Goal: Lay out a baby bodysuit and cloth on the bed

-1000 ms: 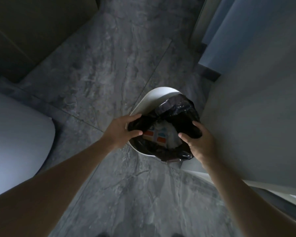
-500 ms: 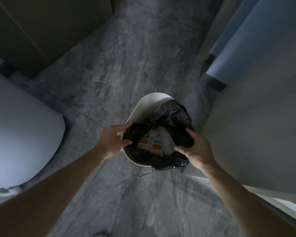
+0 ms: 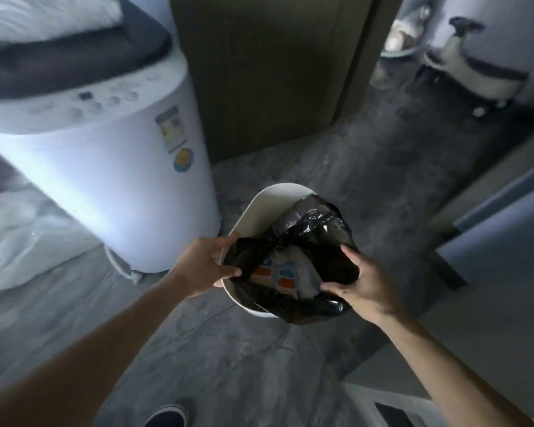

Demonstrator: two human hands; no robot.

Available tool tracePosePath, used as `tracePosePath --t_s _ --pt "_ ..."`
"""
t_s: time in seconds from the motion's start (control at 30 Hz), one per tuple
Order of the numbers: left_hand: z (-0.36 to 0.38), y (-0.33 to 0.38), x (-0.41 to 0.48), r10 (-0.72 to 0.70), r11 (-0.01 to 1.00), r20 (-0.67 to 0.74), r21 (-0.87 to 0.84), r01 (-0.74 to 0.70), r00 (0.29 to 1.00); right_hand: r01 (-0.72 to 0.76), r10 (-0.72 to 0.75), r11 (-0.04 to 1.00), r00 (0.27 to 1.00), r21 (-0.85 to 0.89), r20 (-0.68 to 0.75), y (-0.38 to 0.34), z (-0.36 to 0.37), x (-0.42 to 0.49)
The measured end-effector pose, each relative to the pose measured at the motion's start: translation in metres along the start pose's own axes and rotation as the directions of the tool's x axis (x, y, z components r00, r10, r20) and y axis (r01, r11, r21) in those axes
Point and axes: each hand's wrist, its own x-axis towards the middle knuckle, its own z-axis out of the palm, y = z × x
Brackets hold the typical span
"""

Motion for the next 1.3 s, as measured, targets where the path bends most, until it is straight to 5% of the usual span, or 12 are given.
tracePosePath --t_s 0.2,0.5,0.77,0.97,1.3 --pt "-0.082 -0.030 -0.118 -0.135 0.981 -0.190 -0.167 0.104 0.972 0.268 -0.246 0.953 0.957 -0.141 0.155 -0.112 0.019 -0.035" --pt "-0.132 -0.144 -0.292 -0.400 0.893 -0.387 -0.368 0.258 0.831 0.473 -0.388 0.876 0.806 -0.092 0.447 -0.186 0.171 -0.105" --pt "-0.043 -0.259 -0.367 -0.590 0.798 -0.499 -0.478 0.367 0.634 0.612 -0.390 0.776 0.652 -0.149 0.650 -0.146 0.309 -0.130" --pt "0.056 -0.323 -0.371 -0.667 0.729 -0.490 -0.585 0.355 0.561 0.678 -0.342 0.716 0.549 -0.167 0.762 -0.089 0.364 -0.120" --pt "0.110 -0.374 -0.396 -0.651 0.740 -0.503 -0.587 0.328 0.568 0.680 -0.340 0.715 0.541 -0.162 0.769 -0.044 0.408 -0.136"
